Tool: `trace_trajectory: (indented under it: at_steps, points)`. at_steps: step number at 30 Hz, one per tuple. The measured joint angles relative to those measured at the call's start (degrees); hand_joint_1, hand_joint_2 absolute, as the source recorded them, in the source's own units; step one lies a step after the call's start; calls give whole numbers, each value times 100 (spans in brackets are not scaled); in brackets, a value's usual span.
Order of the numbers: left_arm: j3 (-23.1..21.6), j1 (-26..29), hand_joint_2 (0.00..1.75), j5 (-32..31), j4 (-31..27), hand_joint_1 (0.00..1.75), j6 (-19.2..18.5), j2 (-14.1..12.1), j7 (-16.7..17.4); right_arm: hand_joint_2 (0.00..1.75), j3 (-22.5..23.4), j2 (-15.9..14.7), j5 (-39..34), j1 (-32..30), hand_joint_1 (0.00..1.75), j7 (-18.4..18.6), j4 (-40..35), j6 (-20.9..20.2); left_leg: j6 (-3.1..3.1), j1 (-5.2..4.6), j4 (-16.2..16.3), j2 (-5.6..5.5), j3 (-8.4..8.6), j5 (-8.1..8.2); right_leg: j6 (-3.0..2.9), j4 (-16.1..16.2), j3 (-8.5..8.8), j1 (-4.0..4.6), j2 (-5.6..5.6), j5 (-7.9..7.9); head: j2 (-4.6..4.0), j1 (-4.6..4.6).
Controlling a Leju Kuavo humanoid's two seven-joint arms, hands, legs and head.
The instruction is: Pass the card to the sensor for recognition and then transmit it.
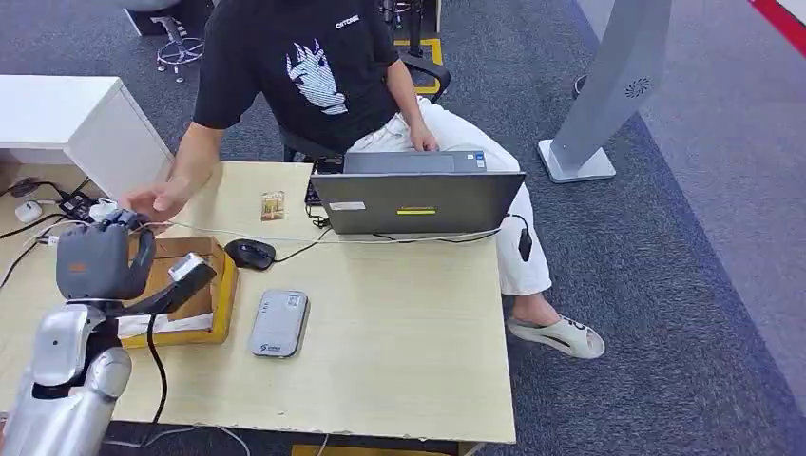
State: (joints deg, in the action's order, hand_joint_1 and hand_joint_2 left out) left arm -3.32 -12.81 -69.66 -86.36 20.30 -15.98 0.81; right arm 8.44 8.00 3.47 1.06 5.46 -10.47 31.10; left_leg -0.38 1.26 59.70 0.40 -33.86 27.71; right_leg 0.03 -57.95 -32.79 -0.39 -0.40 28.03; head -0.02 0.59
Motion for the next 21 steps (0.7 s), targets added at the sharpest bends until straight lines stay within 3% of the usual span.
trace_trajectory:
  at_steps: [6, 7, 8, 9, 10, 11, 12, 21]
  points:
    - [205, -346, 175, 339, -284, 175, 504, 81, -217, 175, -2, 0, 112, 12, 0, 4, 0, 31, 0, 0, 0, 1, -1, 0, 0, 0, -1, 0, 1, 0, 0, -2]
    - [247, -409, 175, 406, -360, 164, 610, 99, -236, 175, -2, 0, 138, 15, 0, 2, 0, 33, 0, 0, 0, 0, 0, 0, 0, 0, -1, 0, 1, 0, 0, 0]
    - [282, -473, 175, 439, -421, 133, 649, 112, -269, 175, -2, 0, 147, 22, 0, 2, 0, 35, 0, 0, 0, 0, -1, 0, 0, 0, -1, 0, 1, 0, 0, 0]
    - [295, -528, 175, 450, -468, 159, 658, 120, -287, 175, -4, 0, 158, 25, 0, 2, 0, 35, 0, 0, 0, 0, -1, 0, 0, 0, -1, 0, 0, 0, 0, 0]
    - [306, -584, 175, 470, -520, 161, 658, 131, -300, 175, -7, 0, 173, 29, 0, 4, 0, 35, 0, 0, 0, 0, -1, 0, 0, 0, -1, -1, 0, 0, 0, -2]
    - [319, -625, 175, 478, -560, 9, 660, 142, -302, 175, -11, 0, 192, 30, 0, 4, 0, 35, 0, 0, 0, 0, -1, 0, 0, 0, -1, 0, 1, 0, 0, 0]
    - [339, -653, 175, 476, -594, 0, 661, 158, -304, 175, -13, 0, 195, 30, 0, 7, 0, 35, 0, 0, 0, 1, 0, 0, 0, 0, -1, -1, 1, 0, 0, 0]
    - [345, -662, 175, 546, -708, 0, 746, 356, -319, 175, -22, 0, 230, 35, 0, 41, 0, 33, 0, 0, 0, 1, -1, 1, 0, 0, -1, -1, 1, 0, 0, 0]
